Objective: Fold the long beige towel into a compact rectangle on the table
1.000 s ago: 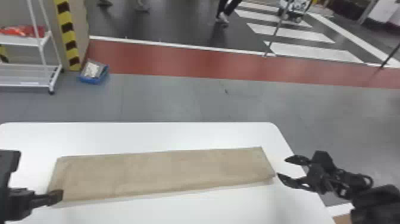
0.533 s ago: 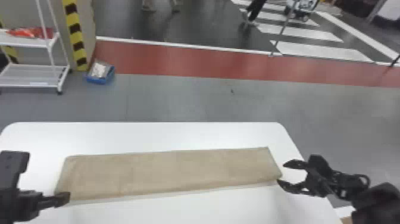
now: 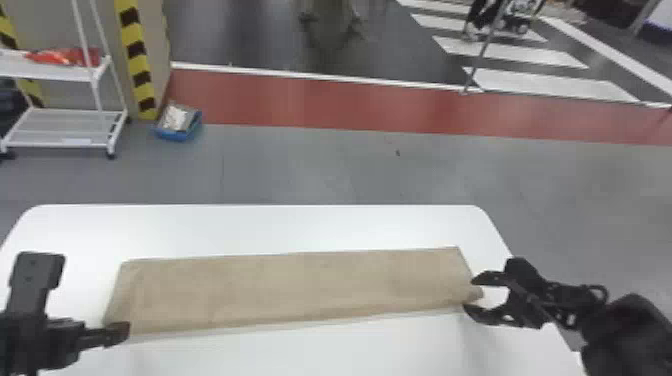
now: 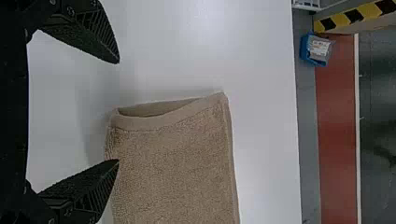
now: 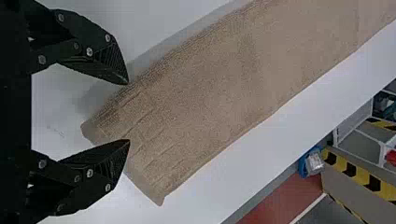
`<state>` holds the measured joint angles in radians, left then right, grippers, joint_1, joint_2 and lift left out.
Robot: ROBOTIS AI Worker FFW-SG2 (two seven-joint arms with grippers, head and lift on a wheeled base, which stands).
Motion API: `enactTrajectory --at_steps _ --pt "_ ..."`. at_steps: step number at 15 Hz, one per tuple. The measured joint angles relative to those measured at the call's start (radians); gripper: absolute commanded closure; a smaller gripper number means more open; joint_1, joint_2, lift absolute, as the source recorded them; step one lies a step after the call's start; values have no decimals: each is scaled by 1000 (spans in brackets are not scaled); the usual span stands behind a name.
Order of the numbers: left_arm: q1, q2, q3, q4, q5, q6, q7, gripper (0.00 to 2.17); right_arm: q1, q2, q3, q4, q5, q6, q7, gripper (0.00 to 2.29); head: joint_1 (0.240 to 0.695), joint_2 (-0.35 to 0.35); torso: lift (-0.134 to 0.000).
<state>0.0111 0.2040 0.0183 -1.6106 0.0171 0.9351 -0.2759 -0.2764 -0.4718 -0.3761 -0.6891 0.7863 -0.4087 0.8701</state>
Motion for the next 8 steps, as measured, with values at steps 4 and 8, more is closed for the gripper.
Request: enactTrajectory --at_steps 4,8 --pt "-5 1 -1 1 0 2 0 147 -26 0 34 9 21 45 24 805 695 -226 0" --pt "-10 2 -10 0 0 43 -2 275 -30 -1 37 8 26 61 75 1058 695 -228 0"
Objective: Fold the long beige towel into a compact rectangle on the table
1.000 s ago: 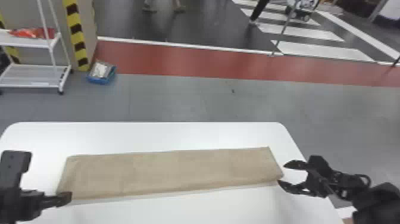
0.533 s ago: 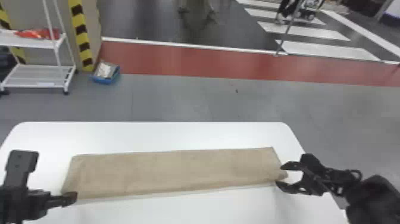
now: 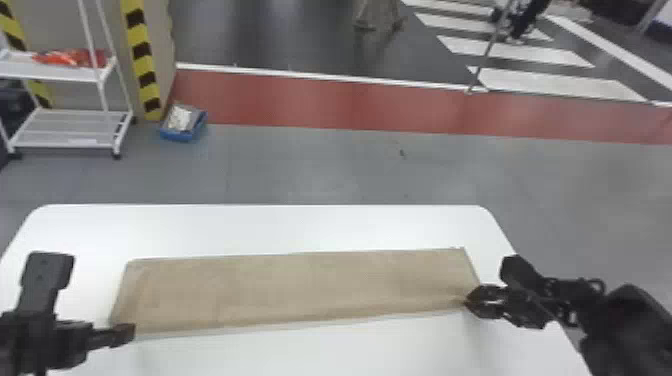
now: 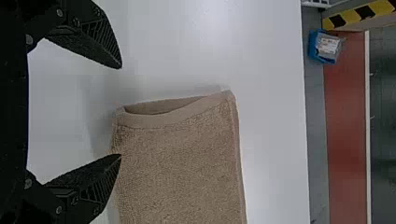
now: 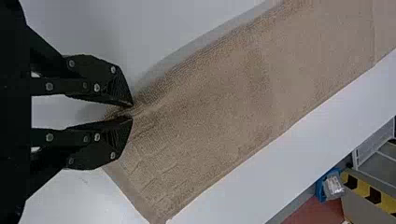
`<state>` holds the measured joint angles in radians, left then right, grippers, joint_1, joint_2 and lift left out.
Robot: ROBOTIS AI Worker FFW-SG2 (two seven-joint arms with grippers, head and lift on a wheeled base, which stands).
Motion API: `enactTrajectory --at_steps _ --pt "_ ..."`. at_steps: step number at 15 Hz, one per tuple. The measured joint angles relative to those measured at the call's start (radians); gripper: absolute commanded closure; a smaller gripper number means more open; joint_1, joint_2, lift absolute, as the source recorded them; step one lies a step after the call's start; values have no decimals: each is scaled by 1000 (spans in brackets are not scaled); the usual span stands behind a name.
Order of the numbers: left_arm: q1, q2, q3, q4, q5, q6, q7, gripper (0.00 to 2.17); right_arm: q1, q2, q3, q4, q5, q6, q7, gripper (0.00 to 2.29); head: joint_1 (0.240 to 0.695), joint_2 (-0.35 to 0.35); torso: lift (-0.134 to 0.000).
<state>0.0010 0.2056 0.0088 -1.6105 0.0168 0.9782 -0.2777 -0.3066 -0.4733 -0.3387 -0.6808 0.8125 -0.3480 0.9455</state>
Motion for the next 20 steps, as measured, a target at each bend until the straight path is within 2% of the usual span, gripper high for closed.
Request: enactTrajectory --at_steps 8,10,12,14,20 --pt "1 -9 1 -3 12 3 -3 343 11 -6 -31 -9 -12 -22 24 1082 695 -245 0" --pt "0 -12 0 -3 19 -2 -3 643 17 -6 -37 -13 -12 -25 24 1082 695 -251 0" --pt "-3 -15 -6 -3 24 -2 -3 1288 22 -7 -43 -17 -12 -27 24 1082 695 -258 0" --pt "-5 -18 -11 0 24 0 -2 1683 23 -7 -51 -17 -12 -33 24 1082 695 -264 0" --pt "7 -7 -6 -29 8 56 -3 1686 36 -6 -71 -41 -13 -36 58 1082 695 -260 0"
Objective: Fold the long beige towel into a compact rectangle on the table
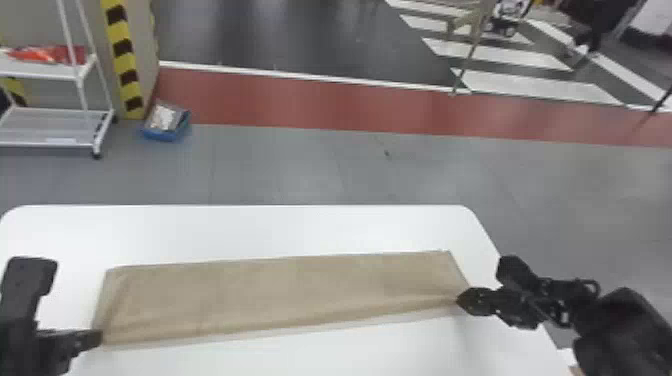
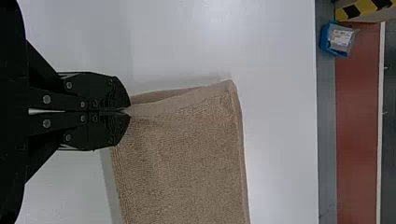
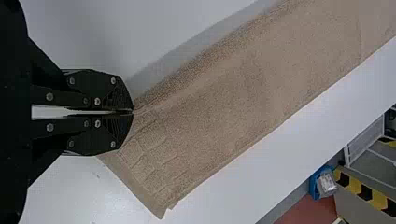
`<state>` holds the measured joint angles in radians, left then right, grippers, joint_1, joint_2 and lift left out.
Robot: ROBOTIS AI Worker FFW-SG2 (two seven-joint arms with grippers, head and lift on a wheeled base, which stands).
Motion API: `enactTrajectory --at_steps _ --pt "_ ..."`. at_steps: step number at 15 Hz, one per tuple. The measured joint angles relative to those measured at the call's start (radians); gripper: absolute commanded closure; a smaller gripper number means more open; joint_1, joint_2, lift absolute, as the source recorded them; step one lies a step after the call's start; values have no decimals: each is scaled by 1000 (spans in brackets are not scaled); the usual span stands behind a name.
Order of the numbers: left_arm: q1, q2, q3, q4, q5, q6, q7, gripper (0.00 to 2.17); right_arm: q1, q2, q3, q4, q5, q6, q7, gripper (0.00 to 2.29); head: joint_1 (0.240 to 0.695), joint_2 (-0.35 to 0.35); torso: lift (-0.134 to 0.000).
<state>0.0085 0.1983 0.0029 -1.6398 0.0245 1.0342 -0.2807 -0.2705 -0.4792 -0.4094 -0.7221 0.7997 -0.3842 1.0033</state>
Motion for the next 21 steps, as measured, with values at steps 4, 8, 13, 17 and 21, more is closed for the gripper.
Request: enactTrajectory --at_steps 4,8,13,17,21 --pt "17 7 11 -16 -3 14 -3 1683 73 10 -57 -102 -26 8 70 1085 695 -263 0" --pt "71 13 13 -96 -24 48 -8 1673 146 12 -119 -170 -55 -10 88 1085 695 -287 0" --pt "92 12 16 -135 -30 87 -8 1288 158 24 -121 -184 -64 -15 89 1069 695 -288 0" --pt "94 12 29 -138 -28 72 -11 144 182 62 -158 -250 -97 -6 118 653 695 -264 0" --pt "94 8 31 -142 -27 58 -8 130 206 83 -211 -302 -136 -2 168 481 695 -267 0"
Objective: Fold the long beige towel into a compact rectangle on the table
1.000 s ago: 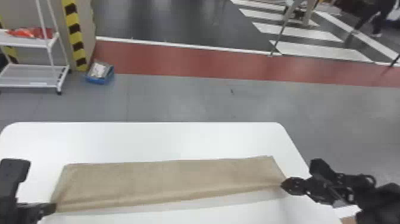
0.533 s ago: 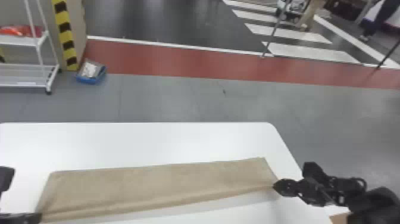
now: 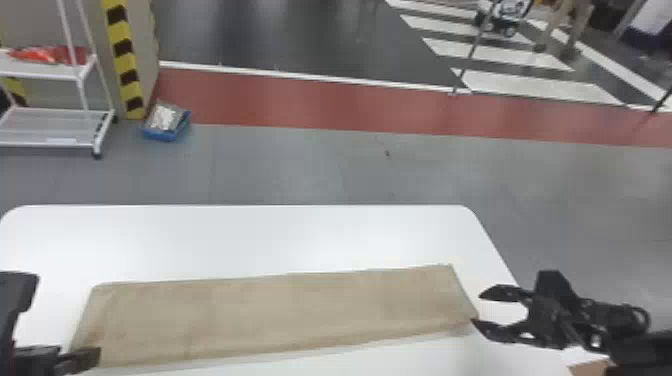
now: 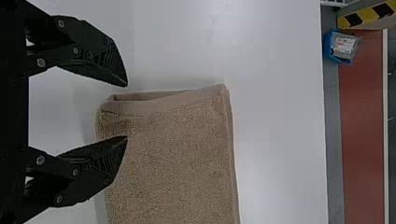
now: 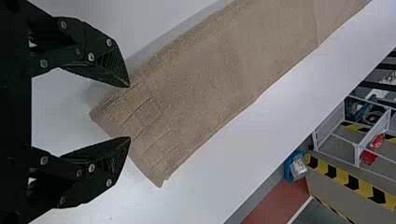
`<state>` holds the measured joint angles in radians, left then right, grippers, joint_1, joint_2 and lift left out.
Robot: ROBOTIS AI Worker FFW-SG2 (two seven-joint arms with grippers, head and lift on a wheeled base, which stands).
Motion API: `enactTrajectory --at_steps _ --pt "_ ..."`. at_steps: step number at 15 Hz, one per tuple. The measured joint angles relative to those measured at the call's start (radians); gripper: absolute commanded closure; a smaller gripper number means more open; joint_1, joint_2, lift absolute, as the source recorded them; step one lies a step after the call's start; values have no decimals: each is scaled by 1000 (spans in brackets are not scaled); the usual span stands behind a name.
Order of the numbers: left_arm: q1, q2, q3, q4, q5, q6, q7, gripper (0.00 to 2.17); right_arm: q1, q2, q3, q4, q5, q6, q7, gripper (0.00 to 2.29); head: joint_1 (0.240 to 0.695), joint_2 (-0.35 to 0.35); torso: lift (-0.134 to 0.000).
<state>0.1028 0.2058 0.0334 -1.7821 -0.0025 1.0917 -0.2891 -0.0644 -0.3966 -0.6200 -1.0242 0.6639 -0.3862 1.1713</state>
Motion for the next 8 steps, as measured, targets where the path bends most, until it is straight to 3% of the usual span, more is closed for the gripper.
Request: enactTrajectory --at_steps 4,6,8 --pt "7 -5 -2 -19 2 -26 23 130 7 -8 -47 -5 -91 7 35 299 695 -279 0" --pt "7 -9 2 -11 16 -48 37 140 6 -10 -79 -5 -174 13 27 296 695 -291 0" --pt "2 -13 6 5 39 -55 68 137 5 -6 -96 -1 -206 3 4 299 695 -295 0"
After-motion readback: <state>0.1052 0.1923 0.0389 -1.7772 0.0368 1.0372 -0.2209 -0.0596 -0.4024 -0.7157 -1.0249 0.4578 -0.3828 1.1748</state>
